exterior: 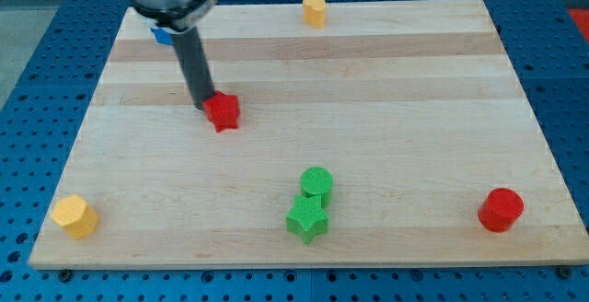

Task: Push the red star towards the right side of the board

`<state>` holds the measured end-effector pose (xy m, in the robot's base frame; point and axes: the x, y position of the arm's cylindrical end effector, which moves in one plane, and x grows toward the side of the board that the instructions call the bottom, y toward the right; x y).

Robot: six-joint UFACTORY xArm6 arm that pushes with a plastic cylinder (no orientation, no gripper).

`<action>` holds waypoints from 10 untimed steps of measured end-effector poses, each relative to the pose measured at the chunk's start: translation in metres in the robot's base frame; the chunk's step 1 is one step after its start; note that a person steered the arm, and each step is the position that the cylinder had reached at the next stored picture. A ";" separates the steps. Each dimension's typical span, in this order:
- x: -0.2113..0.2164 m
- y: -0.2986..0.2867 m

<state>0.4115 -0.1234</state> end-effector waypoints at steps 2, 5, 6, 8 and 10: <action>0.029 0.049; 0.065 0.005; 0.066 0.043; 0.064 0.141; 0.064 0.233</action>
